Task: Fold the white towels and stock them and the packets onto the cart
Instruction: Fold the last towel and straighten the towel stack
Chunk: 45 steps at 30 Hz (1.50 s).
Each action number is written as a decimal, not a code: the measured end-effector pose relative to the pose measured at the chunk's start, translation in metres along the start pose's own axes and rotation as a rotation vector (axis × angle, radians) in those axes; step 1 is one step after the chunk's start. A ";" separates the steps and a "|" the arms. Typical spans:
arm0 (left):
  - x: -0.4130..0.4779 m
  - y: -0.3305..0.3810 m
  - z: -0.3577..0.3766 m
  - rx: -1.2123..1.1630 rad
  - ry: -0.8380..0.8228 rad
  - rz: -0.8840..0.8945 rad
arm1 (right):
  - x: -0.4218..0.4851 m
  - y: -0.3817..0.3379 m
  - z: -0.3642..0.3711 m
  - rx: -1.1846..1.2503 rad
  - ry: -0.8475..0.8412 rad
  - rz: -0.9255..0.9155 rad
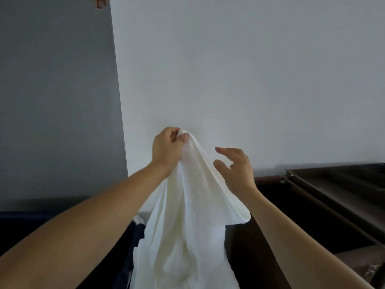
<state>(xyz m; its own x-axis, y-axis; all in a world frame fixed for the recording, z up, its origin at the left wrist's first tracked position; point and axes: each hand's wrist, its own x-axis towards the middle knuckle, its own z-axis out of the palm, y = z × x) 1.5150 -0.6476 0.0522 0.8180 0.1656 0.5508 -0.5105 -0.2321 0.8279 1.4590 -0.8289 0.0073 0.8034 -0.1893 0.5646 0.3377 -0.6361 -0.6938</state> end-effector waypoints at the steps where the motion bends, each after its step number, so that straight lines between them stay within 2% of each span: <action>1: 0.008 0.006 -0.005 -0.012 0.008 0.028 | -0.001 0.010 -0.005 -0.097 -0.037 -0.012; 4: 0.025 0.017 -0.015 -0.023 0.028 0.061 | -0.012 0.035 -0.014 -0.275 -0.211 -0.059; 8: 0.035 0.019 -0.013 -0.016 0.043 0.051 | -0.037 0.052 -0.008 -0.337 -0.384 -0.140; 11: 0.036 0.017 -0.013 -0.059 0.030 0.046 | -0.045 0.062 0.001 -0.470 -0.391 -0.134; 14: 0.038 0.016 -0.015 -0.099 0.022 0.053 | -0.044 0.072 0.000 -0.412 -0.322 -0.017; 21: 0.044 0.000 -0.027 -0.155 0.052 0.032 | -0.047 0.085 -0.005 -0.371 -0.259 -0.028; 29: 0.049 -0.010 -0.035 -0.170 0.043 0.042 | -0.050 0.099 0.005 -0.550 -0.483 -0.044; 34: 0.059 -0.021 -0.055 -0.107 0.102 0.028 | -0.046 0.093 -0.009 -0.534 -0.413 -0.080; 39: 0.065 -0.037 -0.078 0.019 0.190 -0.039 | -0.026 0.065 -0.031 -0.381 -0.388 -0.064; 42: 0.074 -0.043 -0.096 -0.011 0.206 -0.080 | -0.001 0.040 -0.041 -0.296 -0.268 -0.025; 45: 0.094 -0.024 -0.114 -0.115 0.189 -0.099 | 0.036 0.000 -0.055 -0.242 -0.074 -0.061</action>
<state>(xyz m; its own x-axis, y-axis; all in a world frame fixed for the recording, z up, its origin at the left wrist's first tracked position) 1.5746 -0.5170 0.0960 0.8068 0.3614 0.4674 -0.4661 -0.0969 0.8794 1.4610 -0.8772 0.0524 0.8220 -0.0953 0.5614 0.2667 -0.8066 -0.5275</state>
